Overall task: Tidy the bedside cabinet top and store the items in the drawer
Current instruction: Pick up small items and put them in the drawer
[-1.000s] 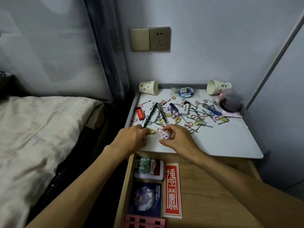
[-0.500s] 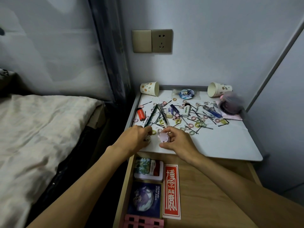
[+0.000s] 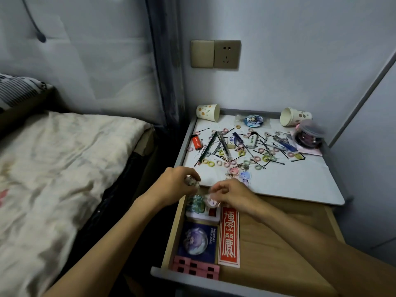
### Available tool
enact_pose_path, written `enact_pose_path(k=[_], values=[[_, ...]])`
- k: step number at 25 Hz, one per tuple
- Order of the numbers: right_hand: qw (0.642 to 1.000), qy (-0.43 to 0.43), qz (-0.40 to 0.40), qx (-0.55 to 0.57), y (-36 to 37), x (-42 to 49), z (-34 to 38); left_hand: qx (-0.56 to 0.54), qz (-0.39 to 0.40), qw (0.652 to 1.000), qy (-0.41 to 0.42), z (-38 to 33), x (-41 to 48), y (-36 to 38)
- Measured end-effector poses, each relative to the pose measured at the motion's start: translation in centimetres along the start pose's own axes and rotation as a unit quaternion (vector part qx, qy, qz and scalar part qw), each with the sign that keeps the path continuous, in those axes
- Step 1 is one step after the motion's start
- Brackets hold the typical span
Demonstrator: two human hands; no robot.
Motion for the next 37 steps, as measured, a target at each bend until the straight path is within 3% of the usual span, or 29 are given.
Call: enact_pose_path(k=[4, 7, 10, 27, 30, 32, 35, 37], values=[[0.99, 0.013, 0.123, -0.072, 7.4, -1.3, -2.1, -0.009, 0.032, 0.999, -0.029, 1.9, -1.8, 1.0], [0.976, -0.02, 0.157, -0.15, 11.6, -1.6, -3.0, -0.024, 0.048, 0.998, -0.04, 2.8, -2.2, 1.7], [0.972, -0.02, 0.181, -0.15, 13.7, -1.4, -3.3, -0.031, 0.055, 0.997, -0.04, 3.0, -1.9, 1.7], [0.974, -0.011, 0.174, -0.141, 15.1, -1.9, -4.2, 0.016, 0.092, 0.995, -0.025, 2.6, -1.2, 3.6], [0.987, 0.025, 0.14, -0.08, 12.1, -1.4, -3.8, 0.032, 0.1, 0.994, -0.013, 2.2, -1.4, 4.1], [0.994, 0.07, 0.077, 0.042, 8.7, -1.1, -3.7, 0.032, 0.096, 0.995, -0.007, 2.0, -1.4, 4.4], [0.957, 0.107, 0.035, 0.268, 5.3, -1.6, -3.3, 0.057, 0.093, 0.994, 0.013, 1.0, -1.3, 5.2], [0.944, 0.102, 0.048, 0.311, 5.0, -2.0, -2.4, 0.078, 0.089, 0.992, 0.036, 0.1, -1.3, 5.9]])
Point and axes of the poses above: each hand's wrist, its own x-axis towards the middle knuckle, its own y-axis out of the palm, z = x × y, the point moved 10 cm from there along x, towards the middle knuckle, and after that the axes turned 7 degrees about y, right-handed, at the moved point
